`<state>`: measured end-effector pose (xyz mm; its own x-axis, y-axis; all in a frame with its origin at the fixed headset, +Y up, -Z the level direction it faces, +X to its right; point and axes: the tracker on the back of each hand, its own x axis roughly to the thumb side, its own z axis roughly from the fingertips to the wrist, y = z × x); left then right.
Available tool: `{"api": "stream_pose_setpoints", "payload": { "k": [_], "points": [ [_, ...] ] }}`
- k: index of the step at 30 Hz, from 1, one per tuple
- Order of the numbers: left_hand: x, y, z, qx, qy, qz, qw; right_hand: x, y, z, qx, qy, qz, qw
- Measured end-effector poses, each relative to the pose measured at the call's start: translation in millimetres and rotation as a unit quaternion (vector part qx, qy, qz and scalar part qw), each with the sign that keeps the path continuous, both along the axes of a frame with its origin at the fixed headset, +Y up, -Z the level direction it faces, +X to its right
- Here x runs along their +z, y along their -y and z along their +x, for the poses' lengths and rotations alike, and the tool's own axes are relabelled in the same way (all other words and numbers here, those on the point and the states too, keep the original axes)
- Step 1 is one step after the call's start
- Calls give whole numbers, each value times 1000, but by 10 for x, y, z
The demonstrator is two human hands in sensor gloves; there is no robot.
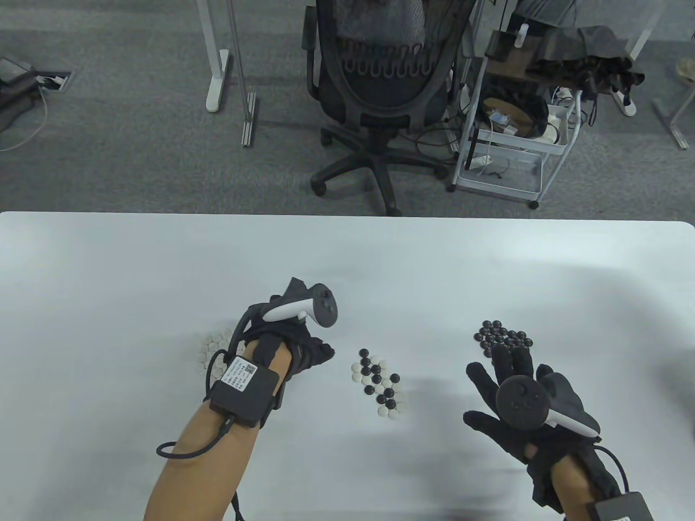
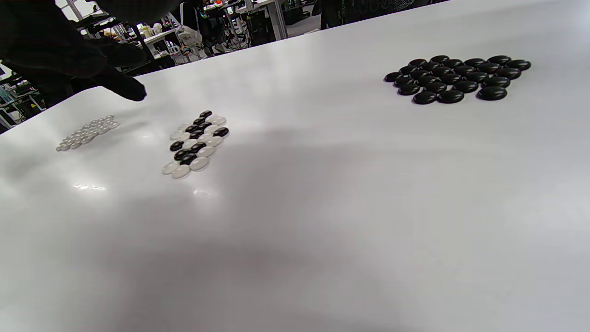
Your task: Go stone sorting task
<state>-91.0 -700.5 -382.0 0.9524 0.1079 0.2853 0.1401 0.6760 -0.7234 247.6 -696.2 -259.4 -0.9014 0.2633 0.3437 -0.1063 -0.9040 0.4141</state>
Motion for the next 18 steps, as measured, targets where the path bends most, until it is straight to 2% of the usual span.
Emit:
{"api": "stream_pose_setpoints", "payload": {
  "k": [4, 8, 15, 18],
  "points": [
    [62, 48, 378, 3, 56, 2, 998, 0, 0, 0, 0, 0, 0, 1000],
    [33, 154, 618, 7, 75, -6, 997, -4, 3, 3, -3, 0, 3, 1000],
    [-85, 440, 810, -6, 66, -33, 997, 5, -7, 15, -6, -1, 7, 1000],
    [-147, 468, 843, -11, 55, -23, 998, 4, 0, 16, -6, -1, 6, 1000]
  ]
}}
